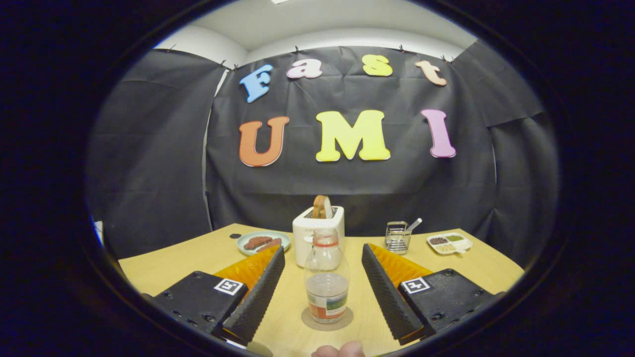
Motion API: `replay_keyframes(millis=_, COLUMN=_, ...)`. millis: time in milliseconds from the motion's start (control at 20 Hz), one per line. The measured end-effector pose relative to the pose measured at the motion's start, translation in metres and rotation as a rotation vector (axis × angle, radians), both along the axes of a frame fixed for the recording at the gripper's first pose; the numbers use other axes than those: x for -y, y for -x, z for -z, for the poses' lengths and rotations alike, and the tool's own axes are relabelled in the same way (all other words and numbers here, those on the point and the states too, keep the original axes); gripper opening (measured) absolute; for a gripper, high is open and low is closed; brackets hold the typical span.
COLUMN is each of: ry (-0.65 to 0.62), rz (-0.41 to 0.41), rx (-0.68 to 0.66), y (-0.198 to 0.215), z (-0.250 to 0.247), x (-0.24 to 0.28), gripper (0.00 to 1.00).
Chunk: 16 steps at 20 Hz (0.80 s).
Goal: Take the bottle from table, then pour the juice into the cup, finally place the bottle on the coaster
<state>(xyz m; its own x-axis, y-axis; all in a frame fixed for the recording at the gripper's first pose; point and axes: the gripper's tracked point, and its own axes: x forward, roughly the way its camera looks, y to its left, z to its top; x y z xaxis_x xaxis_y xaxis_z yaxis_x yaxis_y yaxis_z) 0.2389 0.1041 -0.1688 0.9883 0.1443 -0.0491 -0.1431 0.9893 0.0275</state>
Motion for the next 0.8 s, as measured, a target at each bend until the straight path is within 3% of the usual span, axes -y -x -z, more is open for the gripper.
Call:
replay_keyframes(millis=450, ry=0.013, rz=0.131, rx=0.128, y=0.091, z=-0.147, x=0.044, gripper=1.00)
replay_keyframes(millis=800, ry=0.046, rz=0.164, rx=0.187, y=0.194, z=-0.188, x=0.058, gripper=0.99)
